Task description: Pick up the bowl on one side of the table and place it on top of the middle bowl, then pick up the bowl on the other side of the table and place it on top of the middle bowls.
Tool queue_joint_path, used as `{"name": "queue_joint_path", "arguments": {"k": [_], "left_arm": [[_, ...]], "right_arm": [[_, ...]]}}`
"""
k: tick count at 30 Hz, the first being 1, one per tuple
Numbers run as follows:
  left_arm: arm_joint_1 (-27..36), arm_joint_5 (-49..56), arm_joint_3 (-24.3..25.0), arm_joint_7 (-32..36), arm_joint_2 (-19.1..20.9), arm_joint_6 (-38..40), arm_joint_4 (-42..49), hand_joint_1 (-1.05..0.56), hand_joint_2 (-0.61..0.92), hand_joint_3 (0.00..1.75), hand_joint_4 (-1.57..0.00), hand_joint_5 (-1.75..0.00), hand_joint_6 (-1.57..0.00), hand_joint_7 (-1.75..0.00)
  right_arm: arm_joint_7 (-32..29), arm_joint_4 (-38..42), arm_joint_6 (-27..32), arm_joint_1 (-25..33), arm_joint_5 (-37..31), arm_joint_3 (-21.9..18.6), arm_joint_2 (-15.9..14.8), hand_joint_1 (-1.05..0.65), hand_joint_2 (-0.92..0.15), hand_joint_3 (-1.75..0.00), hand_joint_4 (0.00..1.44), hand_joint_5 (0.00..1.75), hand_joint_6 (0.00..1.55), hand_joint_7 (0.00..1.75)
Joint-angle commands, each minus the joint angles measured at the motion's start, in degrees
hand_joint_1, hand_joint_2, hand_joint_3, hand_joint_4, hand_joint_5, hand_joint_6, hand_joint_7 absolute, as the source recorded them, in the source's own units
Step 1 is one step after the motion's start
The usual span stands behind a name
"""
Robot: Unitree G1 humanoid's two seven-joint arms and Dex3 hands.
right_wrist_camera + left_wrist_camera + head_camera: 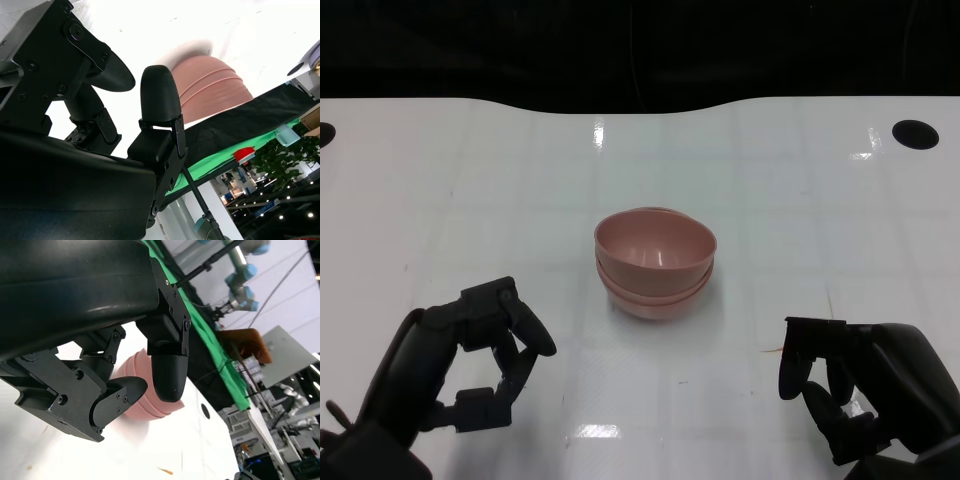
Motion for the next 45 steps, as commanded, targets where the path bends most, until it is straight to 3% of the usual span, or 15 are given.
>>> {"name": "queue_joint_path", "arguments": {"k": [1,6,11,12,14,19,27,30,31,33,35,41,45], "left_arm": [[0.2,-0.3,1.0,0.3,-0.7,1.4,-0.5,-0.05,0.53,1.1,-0.76,-1.74,-0.68,-1.45],[-0.2,0.9,1.1,-0.1,-0.6,0.4,1.0,-0.1,0.51,1.04,-0.8,-1.75,-0.65,-1.55],[-0.3,2.1,1.5,0.8,-1.1,-1.4,2.2,-0.12,0.59,0.84,-0.82,-1.75,-0.67,-1.55],[-0.5,2.4,1.7,1.0,-1.0,-2.1,2.7,-0.11,0.58,0.86,-0.82,-1.75,-0.67,-1.55],[-0.5,2.6,2.1,1.4,-1.2,-2.0,2.9,-0.1,0.43,1.11,-0.8,-1.75,-0.67,-1.53],[-0.1,2.5,2.5,1.5,-1.9,-0.6,1.8,-0.2,0.52,0.94,-0.79,-1.74,-0.73,-1.44],[1.3,4.8,2.7,1.9,-1.6,0.7,-0.3,-0.27,0.55,0.89,-0.85,-1.75,-0.74,-1.47],[1.2,6.2,3.1,3.0,-1.6,0.8,-0.8,-0.3,0.7,0.61,-0.84,-1.74,-0.76,-1.42],[1.0,5.9,3.3,2.9,-1.7,1.4,-0.9,-0.27,0.7,0.62,-0.84,-1.74,-0.75,-1.45],[0.7,5.0,3.4,2.5,-1.8,2.2,-0.9,-0.22,0.56,0.89,-0.86,-1.75,-0.76,-1.49],[0.7,4.3,3.3,1.8,-1.7,2.8,-1.2,-0.22,0.5,0.98,-0.86,-1.75,-0.75,-1.49],[-0.2,3.9,2.6,0.8,-1.2,2.7,-0.6,-0.27,0.67,0.68,-0.88,-1.75,-0.75,-1.45],[-0.6,3.2,2.5,0.5,-1.6,2.9,-0.3,-0.25,0.58,0.87,-0.89,-1.75,-0.79,-1.39]], "right_arm": [[0.3,-0.2,-0.3,0.4,1.0,-0.9,-0.9,-0.08,-0.15,-1.58,0.95,1.75,0.85,1.49],[1.0,-1.2,0.5,1.4,1.2,-0.8,-0.6,-0.08,-0.16,-1.58,0.95,1.75,0.86,1.49],[1.1,-1.5,1.2,1.9,1.1,-0.8,-0.2,-0.08,-0.15,-1.58,0.95,1.75,0.86,1.49],[1.0,-1.4,1.1,1.9,1.0,-0.7,-0.2,-0.08,-0.14,-1.58,0.95,1.75,0.86,1.49],[1.2,-1.2,1.4,1.8,1.0,-0.5,0.0,-0.07,-0.14,-1.59,0.95,1.75,0.86,1.51],[2.1,-1.7,2.6,1.9,1.5,-0.4,0.4,-0.08,-0.14,-1.6,0.95,1.75,0.85,1.52],[1.6,-2.0,1.0,2.4,1.4,-0.7,-0.3,-0.07,-0.15,-1.6,0.96,1.75,0.85,1.51],[1.6,-2.1,1.2,1.9,1.1,-1.1,-0.6,-0.06,-0.14,-1.62,0.94,1.75,0.84,1.52],[1.8,-1.8,1.2,1.6,1.5,-1.1,-0.5,-0.06,-0.14,-1.62,0.95,1.75,0.84,1.52],[2.1,-1.5,1.1,1.3,1.9,-1.1,-0.5,-0.07,-0.14,-1.62,0.94,1.75,0.84,1.52],[2.1,-1.5,1.2,1.3,1.9,-1.1,-0.4,-0.08,-0.14,-1.61,0.94,1.75,0.84,1.53],[2.1,-1.2,1.2,0.6,1.9,-1.0,-0.4,-0.09,-0.14,-1.59,0.94,1.75,0.85,1.49],[2.4,-0.9,1.5,0.1,2.1,-0.9,-0.3,-0.08,-0.15,-1.59,0.94,1.75,0.86,1.49]]}}
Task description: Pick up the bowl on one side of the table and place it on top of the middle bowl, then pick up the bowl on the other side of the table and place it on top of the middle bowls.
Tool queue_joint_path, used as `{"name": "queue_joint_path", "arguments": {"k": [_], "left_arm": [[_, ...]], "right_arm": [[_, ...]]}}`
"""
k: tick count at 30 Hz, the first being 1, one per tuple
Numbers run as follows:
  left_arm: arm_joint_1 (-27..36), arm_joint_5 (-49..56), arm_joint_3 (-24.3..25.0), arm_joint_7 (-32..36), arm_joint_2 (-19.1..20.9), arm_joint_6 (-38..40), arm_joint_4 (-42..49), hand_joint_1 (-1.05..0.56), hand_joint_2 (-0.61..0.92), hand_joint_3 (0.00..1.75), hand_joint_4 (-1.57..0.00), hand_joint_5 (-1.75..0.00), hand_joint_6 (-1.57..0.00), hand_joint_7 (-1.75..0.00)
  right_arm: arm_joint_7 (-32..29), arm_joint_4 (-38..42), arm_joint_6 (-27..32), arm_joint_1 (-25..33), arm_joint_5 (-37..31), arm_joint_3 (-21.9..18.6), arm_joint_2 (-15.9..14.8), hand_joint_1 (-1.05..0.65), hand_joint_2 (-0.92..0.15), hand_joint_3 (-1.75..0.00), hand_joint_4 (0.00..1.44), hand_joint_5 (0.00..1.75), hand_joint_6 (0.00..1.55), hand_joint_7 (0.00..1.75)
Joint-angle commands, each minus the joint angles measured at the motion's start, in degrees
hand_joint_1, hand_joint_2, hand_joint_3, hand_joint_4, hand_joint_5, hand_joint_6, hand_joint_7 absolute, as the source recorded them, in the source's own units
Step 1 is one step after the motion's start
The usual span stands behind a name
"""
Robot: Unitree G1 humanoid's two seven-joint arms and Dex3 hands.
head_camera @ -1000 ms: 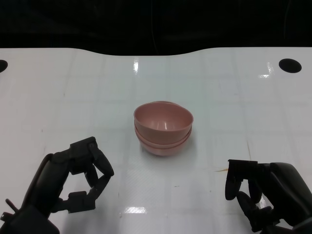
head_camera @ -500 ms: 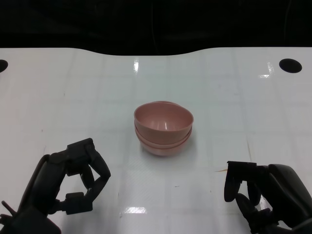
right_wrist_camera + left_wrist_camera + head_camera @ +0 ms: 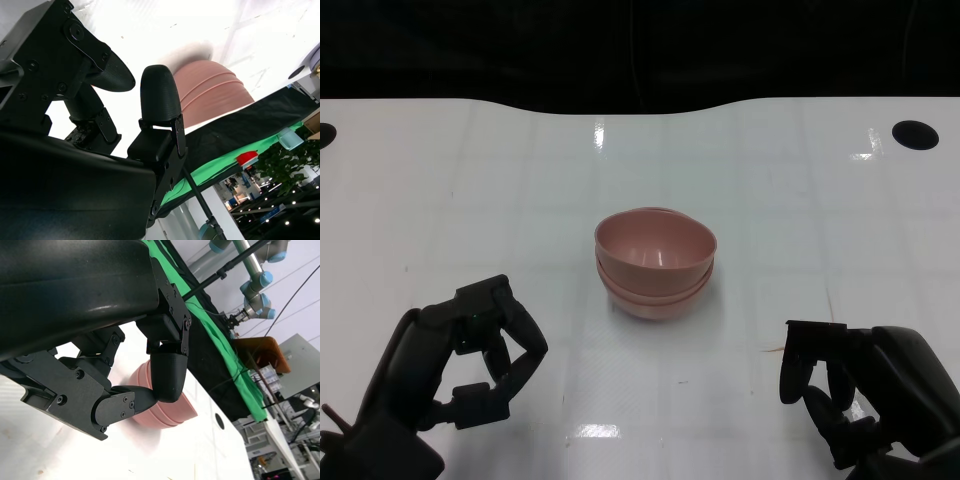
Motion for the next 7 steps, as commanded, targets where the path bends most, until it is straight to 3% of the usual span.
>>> {"name": "queue_joint_path", "arguments": {"k": [1,7], "left_arm": [[-0.3,-0.7,0.2,-0.5,0.4,0.3,0.4,-0.25,0.57,0.88,-0.89,-1.75,-0.79,-1.39],[0.2,-1.0,0.3,-1.0,0.7,-0.1,-0.1,-0.26,0.58,0.89,-0.88,-1.75,-0.78,-1.39]], "right_arm": [[0.3,0.4,0.0,-0.5,0.9,-0.6,-0.4,-0.08,-0.15,-1.59,0.94,1.75,0.86,1.49],[0.4,0.2,-0.3,-0.1,1.7,-0.7,-0.2,-0.08,-0.16,-1.59,0.94,1.75,0.85,1.5]]}}
